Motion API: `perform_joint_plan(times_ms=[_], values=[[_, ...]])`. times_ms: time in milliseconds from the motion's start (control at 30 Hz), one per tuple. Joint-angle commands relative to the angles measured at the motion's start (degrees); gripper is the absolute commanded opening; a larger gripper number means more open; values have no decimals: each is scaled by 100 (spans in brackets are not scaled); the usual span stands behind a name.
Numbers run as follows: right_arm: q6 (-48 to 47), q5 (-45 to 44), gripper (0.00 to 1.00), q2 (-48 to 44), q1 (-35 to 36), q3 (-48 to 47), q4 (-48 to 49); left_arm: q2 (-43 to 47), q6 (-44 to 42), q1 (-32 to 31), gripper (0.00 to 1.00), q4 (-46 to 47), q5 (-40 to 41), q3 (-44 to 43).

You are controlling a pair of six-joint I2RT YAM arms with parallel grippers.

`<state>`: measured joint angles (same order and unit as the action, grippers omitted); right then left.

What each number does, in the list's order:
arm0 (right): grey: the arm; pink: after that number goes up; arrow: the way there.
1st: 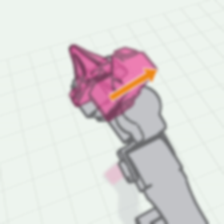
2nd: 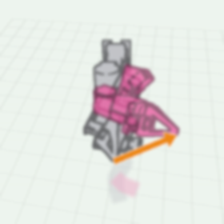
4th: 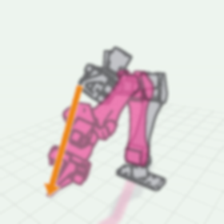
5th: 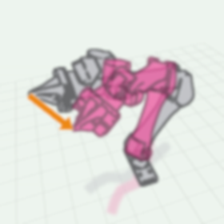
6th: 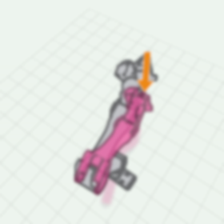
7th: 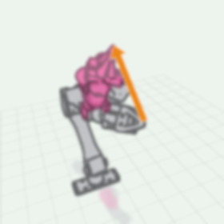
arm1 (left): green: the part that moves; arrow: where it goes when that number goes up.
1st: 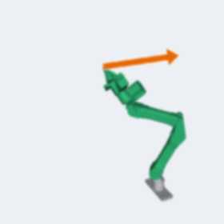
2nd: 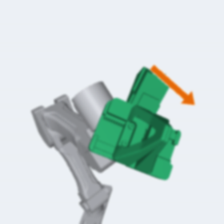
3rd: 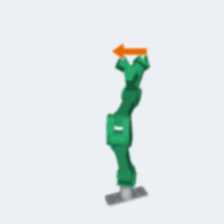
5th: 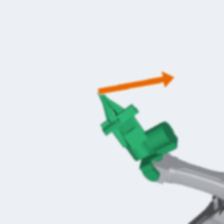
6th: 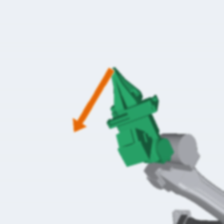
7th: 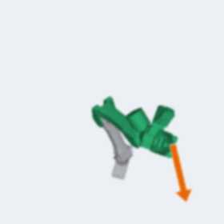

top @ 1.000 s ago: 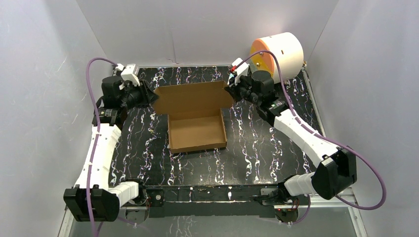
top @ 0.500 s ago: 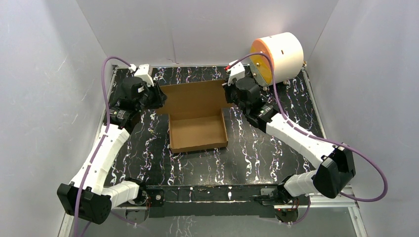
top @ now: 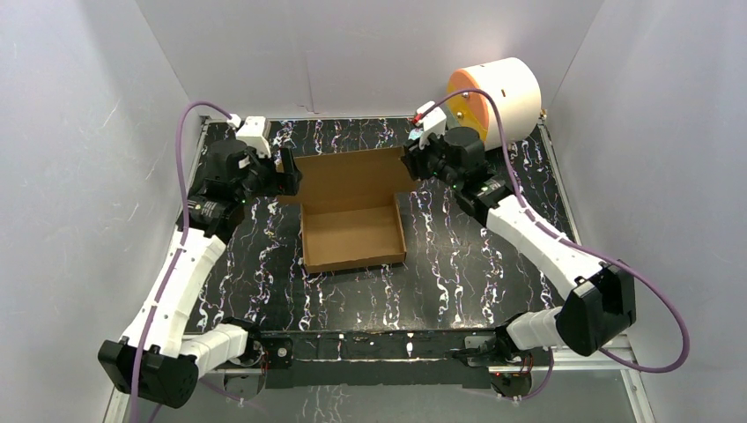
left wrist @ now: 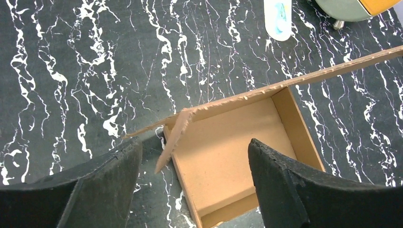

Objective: Fold the paper box

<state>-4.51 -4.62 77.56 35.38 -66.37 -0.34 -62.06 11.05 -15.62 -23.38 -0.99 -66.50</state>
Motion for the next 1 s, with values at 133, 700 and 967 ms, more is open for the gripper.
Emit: perform_joint_plan(times_ms=[133,700,967], values=[[-796,2712,57,-152,-1039,-151,-124,36,-696,1288,82,92,-1826,148],[-1208,3761,51,563,-1462,129,843,-656,-1308,1979,79,573,-2943,337],[-1049,3837,35,565,-1463,311,1057,-965,-1295,2009,68,677,-3226,366]])
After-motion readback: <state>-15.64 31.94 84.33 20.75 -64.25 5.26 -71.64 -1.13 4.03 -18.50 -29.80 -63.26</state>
